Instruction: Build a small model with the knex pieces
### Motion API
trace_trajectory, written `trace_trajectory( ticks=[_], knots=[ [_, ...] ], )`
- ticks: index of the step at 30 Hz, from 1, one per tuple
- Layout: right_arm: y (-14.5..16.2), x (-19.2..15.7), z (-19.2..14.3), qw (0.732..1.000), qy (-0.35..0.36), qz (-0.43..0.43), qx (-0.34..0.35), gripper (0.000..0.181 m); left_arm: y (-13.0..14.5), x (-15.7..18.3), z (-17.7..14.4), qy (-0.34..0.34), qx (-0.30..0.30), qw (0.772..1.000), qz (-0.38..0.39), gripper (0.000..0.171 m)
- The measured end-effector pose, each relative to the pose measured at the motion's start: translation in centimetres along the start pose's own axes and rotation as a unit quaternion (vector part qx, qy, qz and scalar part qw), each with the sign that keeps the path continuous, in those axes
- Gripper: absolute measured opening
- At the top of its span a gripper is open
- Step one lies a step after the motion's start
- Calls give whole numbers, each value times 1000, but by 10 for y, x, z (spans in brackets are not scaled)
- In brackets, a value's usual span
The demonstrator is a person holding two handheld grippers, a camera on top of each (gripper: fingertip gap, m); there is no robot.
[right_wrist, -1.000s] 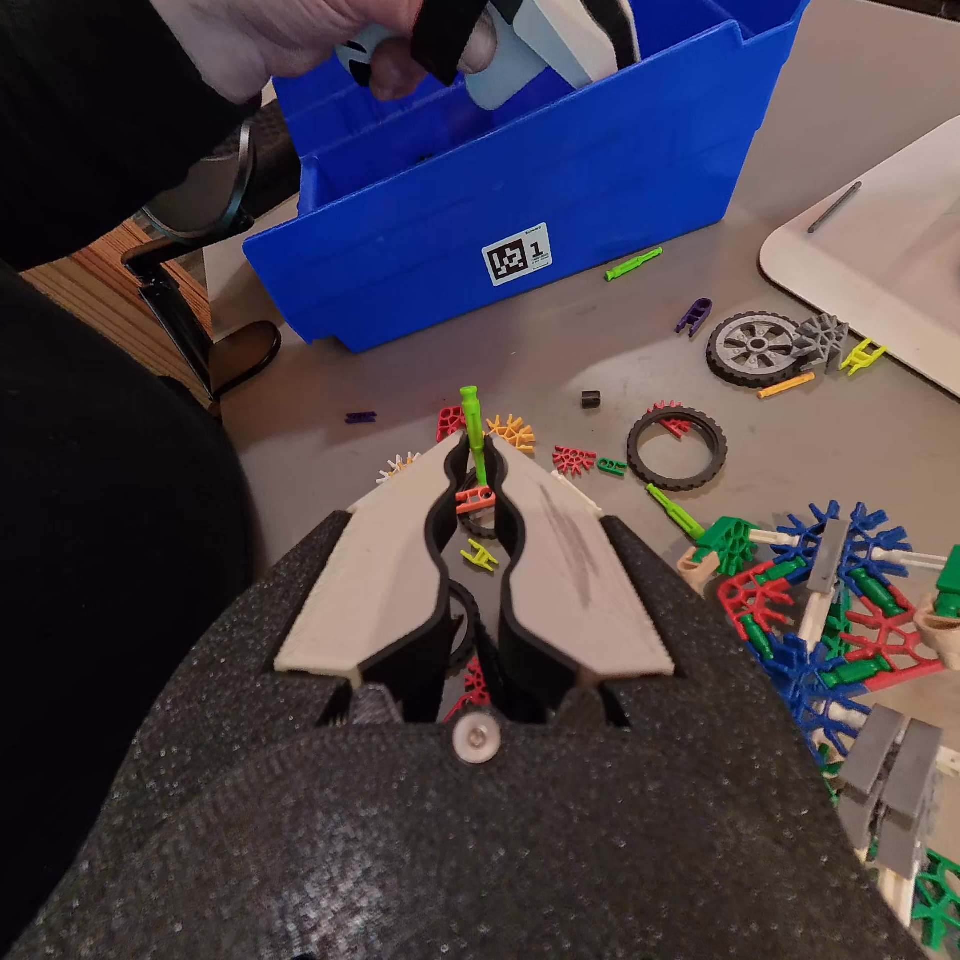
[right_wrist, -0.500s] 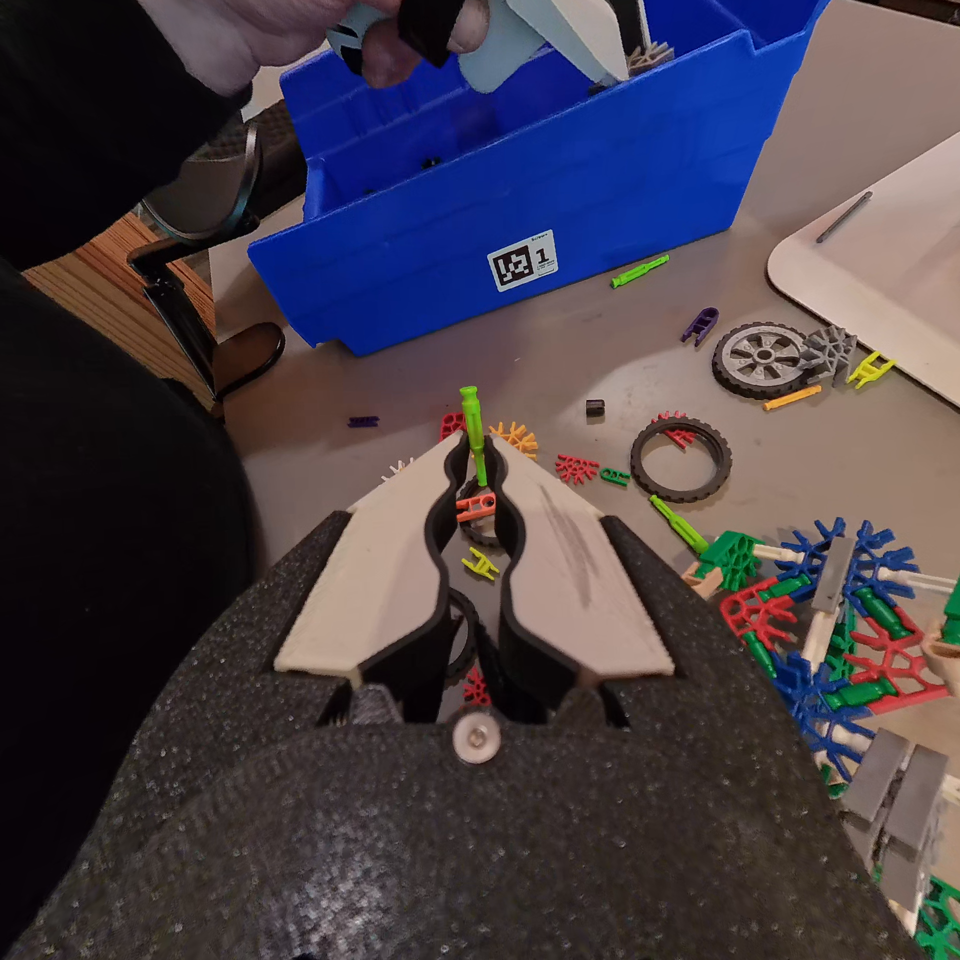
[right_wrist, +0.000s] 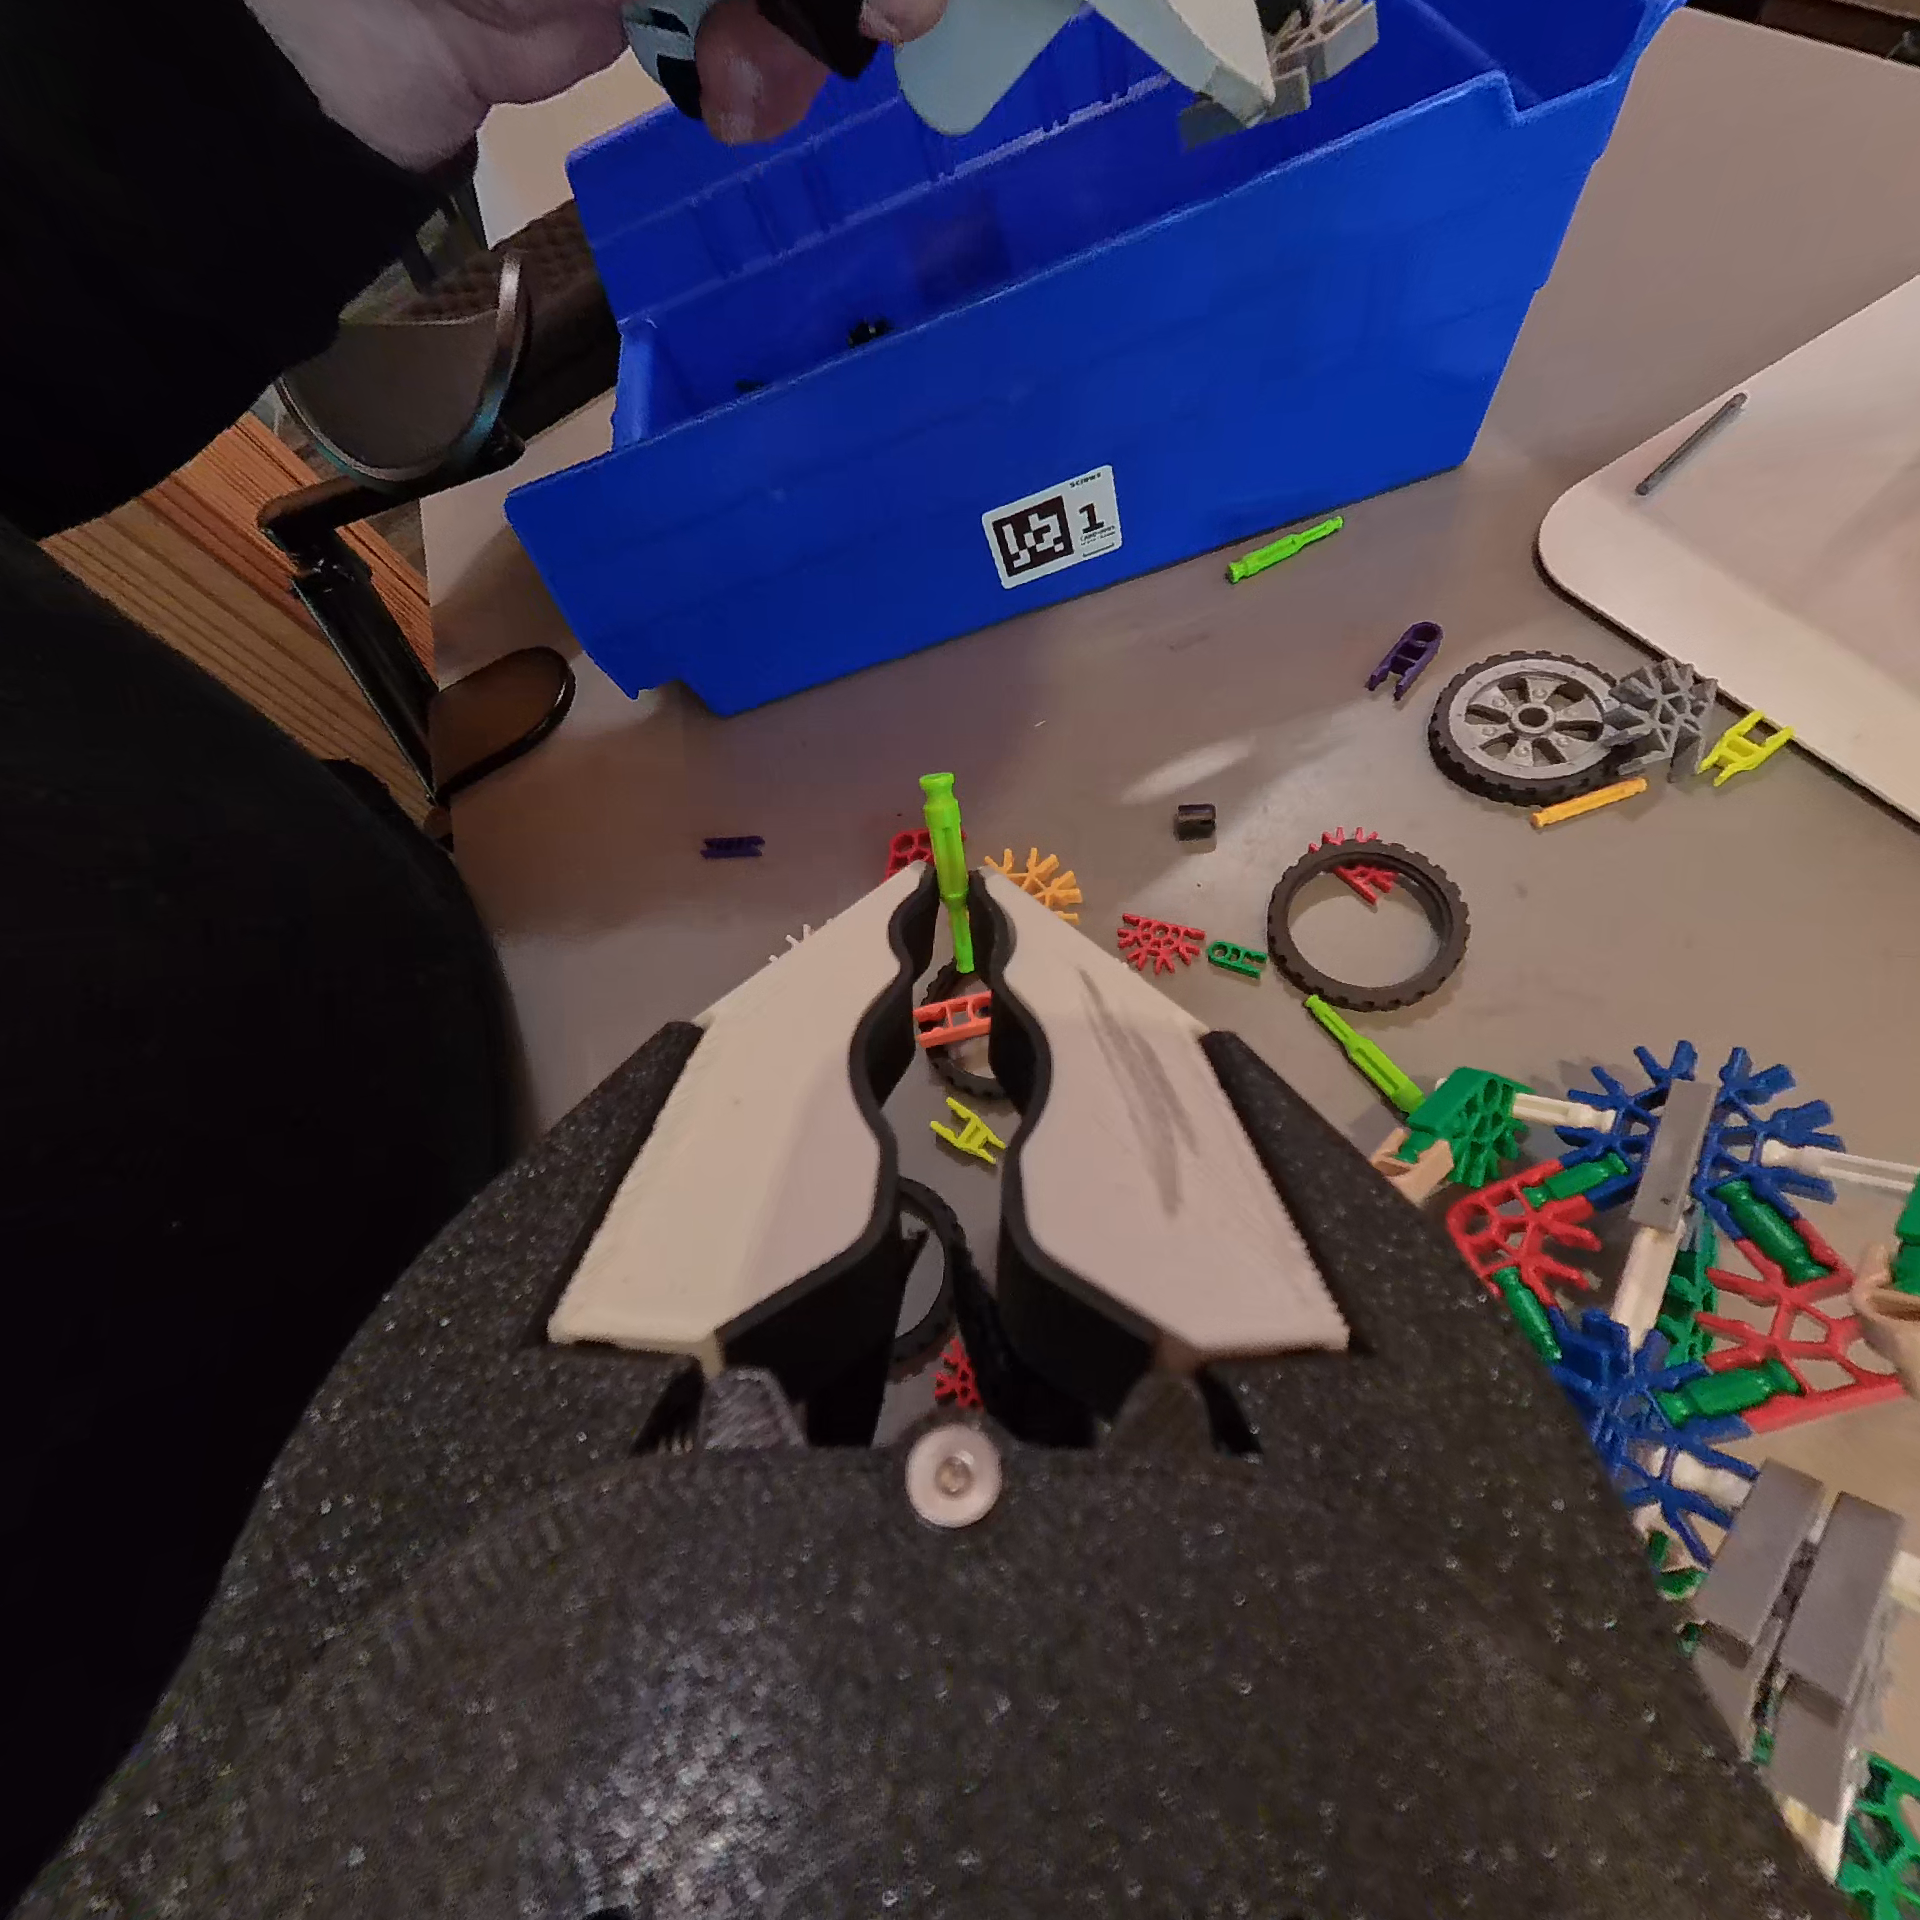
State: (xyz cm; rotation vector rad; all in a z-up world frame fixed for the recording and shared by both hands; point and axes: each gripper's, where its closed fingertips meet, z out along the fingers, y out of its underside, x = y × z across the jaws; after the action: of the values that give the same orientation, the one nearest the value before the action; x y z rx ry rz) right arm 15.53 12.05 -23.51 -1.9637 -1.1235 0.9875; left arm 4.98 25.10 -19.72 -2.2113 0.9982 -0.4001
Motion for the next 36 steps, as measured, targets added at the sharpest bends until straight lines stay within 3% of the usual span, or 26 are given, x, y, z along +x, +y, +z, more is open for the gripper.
trace_trajectory(
  ticks=[7,21,32,36],
  knots=[
    [0,-3,-1,1000,2,0,2,5,-13,28,2,32,14,999,15,22],
    [-1,-2,-7,1000,10,-1,7,5,-33,123,32,130,30,991,31,23],
    [3,-1,-11,1000,12,3,7,5,-40,145,52,150,81,984,-53,23],
    [5,0,-12,1000,11,5,6,5,-37,137,56,111,89,989,-47,22]
  ],
)
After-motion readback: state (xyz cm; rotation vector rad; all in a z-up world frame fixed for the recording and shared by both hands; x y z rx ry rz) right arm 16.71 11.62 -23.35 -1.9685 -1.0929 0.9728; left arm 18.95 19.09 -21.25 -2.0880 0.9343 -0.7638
